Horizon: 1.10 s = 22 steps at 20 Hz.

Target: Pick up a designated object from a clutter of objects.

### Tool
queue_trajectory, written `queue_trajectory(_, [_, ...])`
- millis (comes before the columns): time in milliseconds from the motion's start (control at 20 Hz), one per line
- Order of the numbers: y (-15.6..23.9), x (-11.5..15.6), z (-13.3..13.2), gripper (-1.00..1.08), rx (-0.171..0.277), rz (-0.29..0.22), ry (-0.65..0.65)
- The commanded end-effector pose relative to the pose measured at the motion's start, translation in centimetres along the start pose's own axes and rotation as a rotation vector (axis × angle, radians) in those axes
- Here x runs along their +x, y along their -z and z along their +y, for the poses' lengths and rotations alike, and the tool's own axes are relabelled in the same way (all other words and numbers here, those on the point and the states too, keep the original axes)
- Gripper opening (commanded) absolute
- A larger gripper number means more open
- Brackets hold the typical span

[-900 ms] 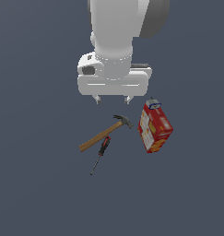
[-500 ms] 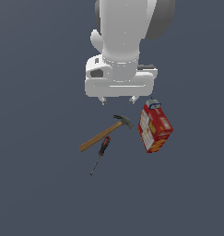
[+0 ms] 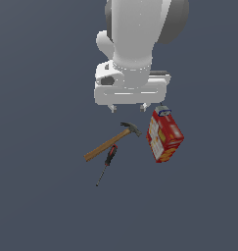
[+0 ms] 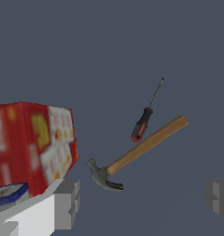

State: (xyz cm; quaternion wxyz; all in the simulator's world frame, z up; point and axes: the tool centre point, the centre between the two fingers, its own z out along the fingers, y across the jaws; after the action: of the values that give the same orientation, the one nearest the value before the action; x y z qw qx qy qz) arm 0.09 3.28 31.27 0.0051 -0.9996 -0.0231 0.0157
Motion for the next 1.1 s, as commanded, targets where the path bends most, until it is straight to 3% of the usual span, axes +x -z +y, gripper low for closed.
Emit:
queue_trajectory(0, [-0.4,0.2,0.1,1.0,0.001,0.0,-0.007])
queue_trajectory(500, [-5.4,2.9,1.9,1.0,0.009,0.007,-0.097])
queue_trajectory(1050, [-16.6,6.4,6.2,1.0,0.008,0.022,-0.283])
